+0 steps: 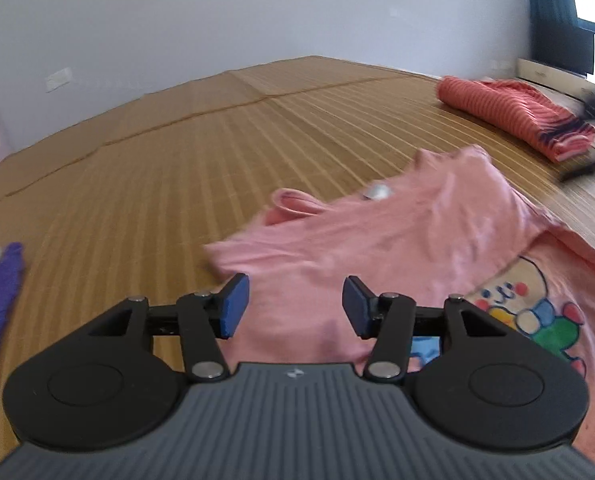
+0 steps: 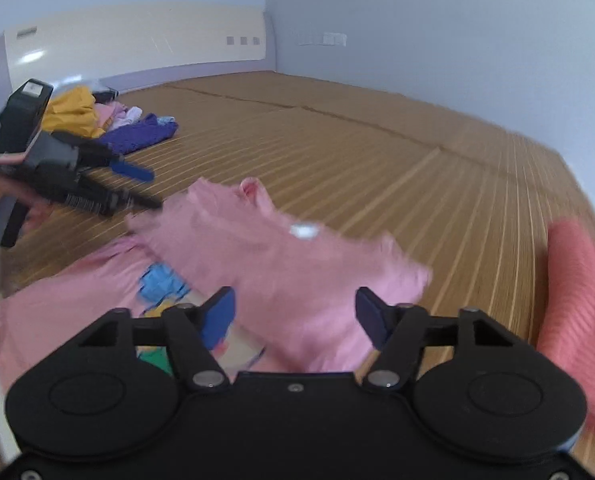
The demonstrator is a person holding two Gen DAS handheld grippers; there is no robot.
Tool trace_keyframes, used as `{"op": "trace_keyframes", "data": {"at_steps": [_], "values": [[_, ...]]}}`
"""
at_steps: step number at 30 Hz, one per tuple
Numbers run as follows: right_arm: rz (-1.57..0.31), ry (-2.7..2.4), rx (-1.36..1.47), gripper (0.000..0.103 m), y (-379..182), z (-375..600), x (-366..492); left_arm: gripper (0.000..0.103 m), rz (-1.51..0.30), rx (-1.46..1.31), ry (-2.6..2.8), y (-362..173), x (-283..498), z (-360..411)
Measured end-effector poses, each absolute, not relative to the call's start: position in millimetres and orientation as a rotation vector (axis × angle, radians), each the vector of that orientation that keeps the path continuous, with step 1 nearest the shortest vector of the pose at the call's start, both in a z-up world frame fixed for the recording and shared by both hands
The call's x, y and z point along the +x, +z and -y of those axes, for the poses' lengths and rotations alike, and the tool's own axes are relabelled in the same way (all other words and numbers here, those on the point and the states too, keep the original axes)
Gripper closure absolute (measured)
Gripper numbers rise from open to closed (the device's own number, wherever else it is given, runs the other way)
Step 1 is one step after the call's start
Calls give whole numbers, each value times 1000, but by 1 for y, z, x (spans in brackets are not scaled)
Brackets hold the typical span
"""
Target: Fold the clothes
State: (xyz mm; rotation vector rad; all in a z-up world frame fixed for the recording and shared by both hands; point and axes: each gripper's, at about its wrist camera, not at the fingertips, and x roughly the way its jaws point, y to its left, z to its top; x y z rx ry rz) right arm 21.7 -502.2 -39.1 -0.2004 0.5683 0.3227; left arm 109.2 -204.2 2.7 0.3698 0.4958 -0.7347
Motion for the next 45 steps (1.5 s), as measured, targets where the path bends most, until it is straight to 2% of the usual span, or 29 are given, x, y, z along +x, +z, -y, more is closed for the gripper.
{"op": "trace_keyframes", "data": {"at_steps": [3, 8, 13, 15, 16, 19, 25, 27, 28, 29, 30, 31, 33, 36, 39, 41, 44, 45], "values": [[-549, 342, -297, 42, -41, 487, 57, 45, -479, 385, -736, -8, 104, 207], [-686, 436, -409, 61, -62, 459, 117, 45, -515, 356, -837, -14, 98, 205], [-797, 456, -425, 61, -85, 450, 142, 45, -520, 394, -813, -22, 95, 204], [-802, 441, -430, 78, -87, 452, 142, 45, -545, 378, -808, -24, 99, 203], [-809, 427, -417, 95, -84, 454, 140, 44, -557, 371, -805, -25, 101, 202], [-792, 372, -442, 99, -75, 458, 133, 42, -577, 388, -798, -28, 103, 203], [-724, 204, -501, 100, -53, 476, 132, 41, -579, 372, -797, -29, 105, 199], [-714, 197, -461, 97, -51, 480, 131, 41, -580, 373, -797, -29, 106, 198], [-713, 196, -441, 86, -51, 482, 129, 41, -580, 372, -796, -29, 106, 198], [-718, 231, -418, 69, -52, 483, 126, 41, -581, 371, -796, -30, 106, 198], [-729, 282, -399, 62, -54, 483, 123, 41, -582, 371, -795, -30, 106, 199], [-736, 319, -398, 56, -55, 482, 119, 41, -580, 373, -795, -30, 105, 199], [-735, 331, -444, 56, -58, 476, 118, 41, -577, 379, -795, -29, 106, 200], [-729, 338, -484, 57, -63, 466, 122, 40, -578, 376, -793, -30, 106, 200], [-745, 382, -457, 68, -71, 459, 128, 40, -574, 378, -794, -30, 107, 200], [-753, 397, -473, 87, -79, 452, 131, 39, -571, 385, -794, -30, 106, 200], [-749, 381, -488, 100, -87, 449, 129, 39, -566, 398, -795, -30, 104, 201], [-735, 360, -501, 100, -87, 448, 127, 39, -566, 401, -795, -30, 104, 201]]}}
